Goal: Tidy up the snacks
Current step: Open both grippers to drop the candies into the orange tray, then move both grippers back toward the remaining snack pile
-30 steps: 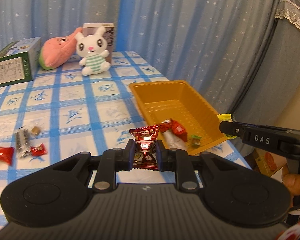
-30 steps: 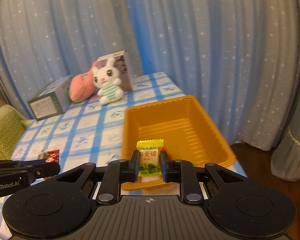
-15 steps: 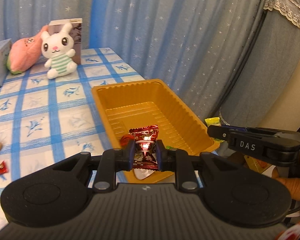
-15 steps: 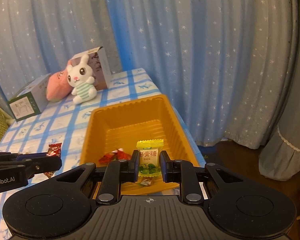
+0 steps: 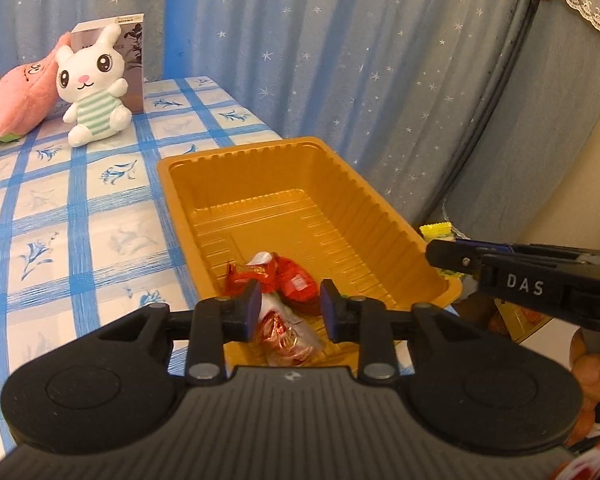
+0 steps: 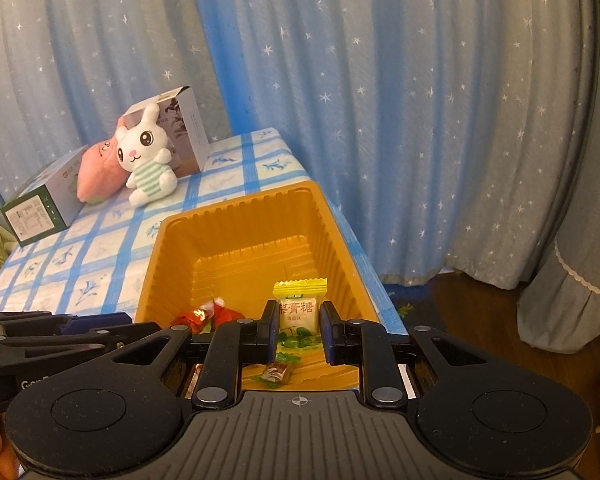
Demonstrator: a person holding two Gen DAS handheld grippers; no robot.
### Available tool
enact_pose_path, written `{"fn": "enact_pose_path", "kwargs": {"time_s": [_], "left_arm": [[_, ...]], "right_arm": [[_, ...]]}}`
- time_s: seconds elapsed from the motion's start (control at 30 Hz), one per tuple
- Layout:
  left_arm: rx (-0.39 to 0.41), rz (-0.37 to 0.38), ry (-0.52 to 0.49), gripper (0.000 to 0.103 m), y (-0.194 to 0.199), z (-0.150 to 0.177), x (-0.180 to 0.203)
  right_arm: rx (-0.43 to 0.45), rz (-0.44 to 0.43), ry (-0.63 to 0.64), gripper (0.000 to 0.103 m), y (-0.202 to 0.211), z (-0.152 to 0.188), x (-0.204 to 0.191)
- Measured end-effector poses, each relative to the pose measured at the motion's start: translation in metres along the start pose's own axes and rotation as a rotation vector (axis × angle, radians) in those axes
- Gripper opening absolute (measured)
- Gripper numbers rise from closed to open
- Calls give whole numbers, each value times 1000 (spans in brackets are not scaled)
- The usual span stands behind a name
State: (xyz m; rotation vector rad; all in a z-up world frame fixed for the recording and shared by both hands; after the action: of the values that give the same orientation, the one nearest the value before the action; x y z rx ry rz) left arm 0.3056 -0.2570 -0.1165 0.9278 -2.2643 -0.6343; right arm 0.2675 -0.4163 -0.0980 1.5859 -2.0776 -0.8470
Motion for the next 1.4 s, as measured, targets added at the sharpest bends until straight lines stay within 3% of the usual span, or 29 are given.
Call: {"fn": "enact_pose_path", "kwargs": {"time_s": [0.5,0.7,0.73,0.8,0.83,1.13,1.4], "left_arm": [[32,-39,40,28,30,11,-17],[35,-52,56,28,35,14,-23],[35,-55,58,28,36,14,-24],[37,-60,63,29,40,16,-26],[39,-63,64,29,42,16,-28],[64,-87,57,33,73,23,-25],[90,-119,54,41,115,33,-24]], "right_arm": [[-16,-41,3,22,-4,-1,-16],[-42,-94,-2,23,-12,-5,-30],[-51,-111,-9,25,-13,-6,-31],[-50,-113,-25,60,-13,-7,-30],[-45,-110,-33,62,-11,-8,-29],[-53,-82,-27,62,21,0,-29],[-31,-91,29,62,61,14,-58]]}}
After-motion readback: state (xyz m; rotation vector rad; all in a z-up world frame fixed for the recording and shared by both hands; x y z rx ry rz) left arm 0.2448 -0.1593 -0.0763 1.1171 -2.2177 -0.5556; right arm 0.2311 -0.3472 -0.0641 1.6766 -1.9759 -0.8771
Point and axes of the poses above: each gripper's, at about its wrist camera, not at the fingertips, and y roughly against the way its jaws point, x to its right, z to its underside, the point moved 8 cm from there along -y, roughly the way its jaws point, and after that the axes turned 14 degrees about z, right-handed, at the moved point
